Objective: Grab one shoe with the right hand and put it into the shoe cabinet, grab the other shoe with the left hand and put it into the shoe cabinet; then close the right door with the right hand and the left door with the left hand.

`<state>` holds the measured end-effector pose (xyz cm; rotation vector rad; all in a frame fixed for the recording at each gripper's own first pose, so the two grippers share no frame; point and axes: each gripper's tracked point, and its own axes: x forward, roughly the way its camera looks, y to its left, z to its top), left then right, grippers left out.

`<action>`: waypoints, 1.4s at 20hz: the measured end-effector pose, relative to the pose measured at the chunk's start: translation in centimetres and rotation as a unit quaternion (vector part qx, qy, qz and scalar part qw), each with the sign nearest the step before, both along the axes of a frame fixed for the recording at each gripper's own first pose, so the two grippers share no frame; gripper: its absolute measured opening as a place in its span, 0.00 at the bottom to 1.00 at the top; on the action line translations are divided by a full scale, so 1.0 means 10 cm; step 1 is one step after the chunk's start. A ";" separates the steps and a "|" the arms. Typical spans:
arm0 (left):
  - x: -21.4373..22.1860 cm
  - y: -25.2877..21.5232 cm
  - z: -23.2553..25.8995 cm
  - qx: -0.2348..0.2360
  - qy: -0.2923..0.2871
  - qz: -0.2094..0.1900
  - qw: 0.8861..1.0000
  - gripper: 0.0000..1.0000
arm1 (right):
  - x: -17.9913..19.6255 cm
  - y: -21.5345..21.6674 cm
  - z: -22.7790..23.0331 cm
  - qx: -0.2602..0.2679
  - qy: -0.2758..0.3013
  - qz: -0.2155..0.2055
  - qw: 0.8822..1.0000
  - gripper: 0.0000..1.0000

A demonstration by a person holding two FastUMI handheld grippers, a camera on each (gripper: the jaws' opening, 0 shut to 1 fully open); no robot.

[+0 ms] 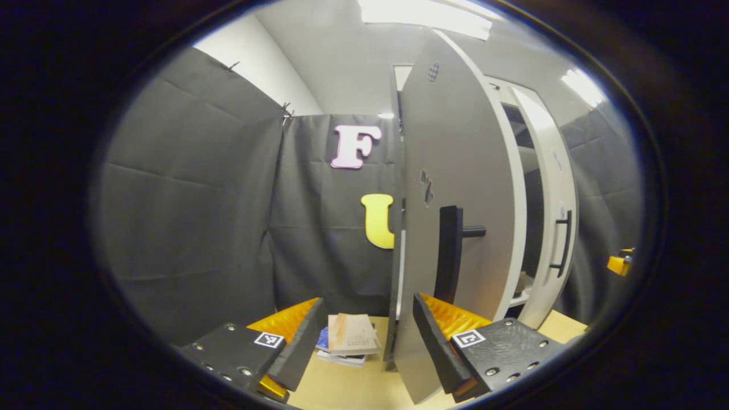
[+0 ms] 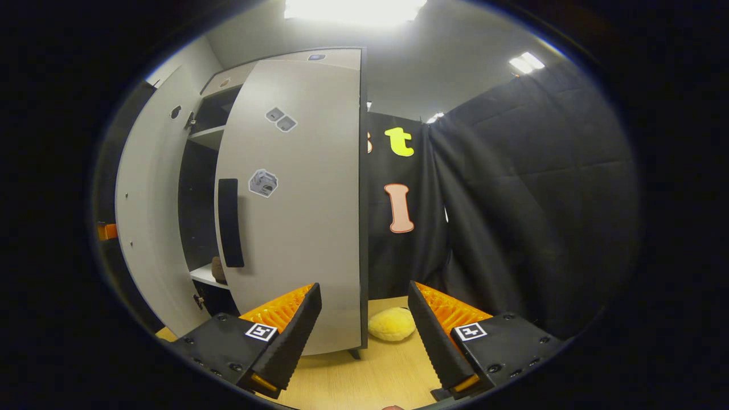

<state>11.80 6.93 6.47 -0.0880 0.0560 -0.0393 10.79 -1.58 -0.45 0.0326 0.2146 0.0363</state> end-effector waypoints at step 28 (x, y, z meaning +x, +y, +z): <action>-0.05 -0.92 0.05 0.005 -0.026 -0.050 0.998 0.95 | -0.29 0.09 0.28 0.031 -0.030 0.020 0.999 0.97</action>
